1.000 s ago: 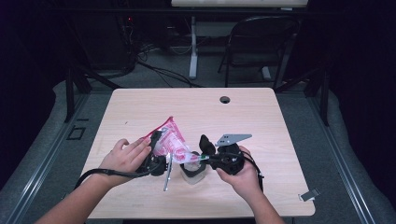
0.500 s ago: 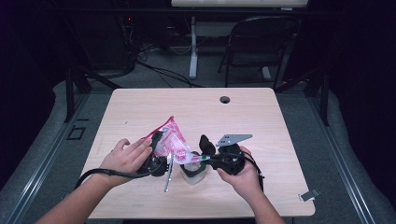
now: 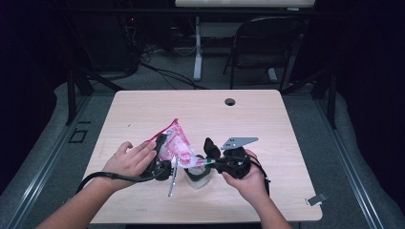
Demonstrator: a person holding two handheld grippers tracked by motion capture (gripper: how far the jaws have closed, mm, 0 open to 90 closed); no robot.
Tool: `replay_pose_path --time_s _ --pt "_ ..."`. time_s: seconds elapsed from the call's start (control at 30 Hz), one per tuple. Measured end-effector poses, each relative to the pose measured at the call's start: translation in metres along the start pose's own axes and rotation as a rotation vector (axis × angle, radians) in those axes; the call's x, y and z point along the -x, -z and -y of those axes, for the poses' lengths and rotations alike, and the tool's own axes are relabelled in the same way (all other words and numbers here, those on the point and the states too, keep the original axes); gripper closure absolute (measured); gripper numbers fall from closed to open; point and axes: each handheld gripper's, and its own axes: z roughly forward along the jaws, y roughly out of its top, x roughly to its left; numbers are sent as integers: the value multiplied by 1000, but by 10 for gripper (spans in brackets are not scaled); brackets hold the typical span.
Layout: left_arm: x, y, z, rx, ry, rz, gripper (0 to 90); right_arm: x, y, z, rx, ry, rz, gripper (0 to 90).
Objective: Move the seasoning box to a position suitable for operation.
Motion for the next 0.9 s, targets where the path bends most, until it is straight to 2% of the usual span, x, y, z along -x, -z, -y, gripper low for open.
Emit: replay_pose_path --time_s 0.07,0.1,0.17,0.2,0.27,0.37,0.67,0.73,0.77,0.9 --pt "0 0 0 -1 -4 1 703 0 0 0 -1 0 1 900" --pt "-1 1 0 -1 -9 -11 703 0 0 0 -1 -1 1 900" --pt "0 1 1 -5 1 -2 703 0 -1 0 0 0 0 900" --pt "-1 1 1 -1 -1 -14 703 0 -1 -1 2 -2 1 900" --pt "-1 1 1 -5 3 -2 704 0 -2 -1 0 0 0 900" --pt "-1 2 2 -4 -8 -20 704 -1 -2 -1 2 -2 -6 900" --pt "-3 2 1 -3 -14 -11 705 -1 -2 -2 3 0 -7 900" --pt "-4 2 1 0 -25 -20 705 -1 -1 -1 3 -2 -5 900" --pt "-4 2 0 -4 -24 -6 705 0 -1 -1 3 -2 -6 900" --pt "-5 2 -1 -1 -26 -8 706 0 0 -1 6 -6 -4 900"
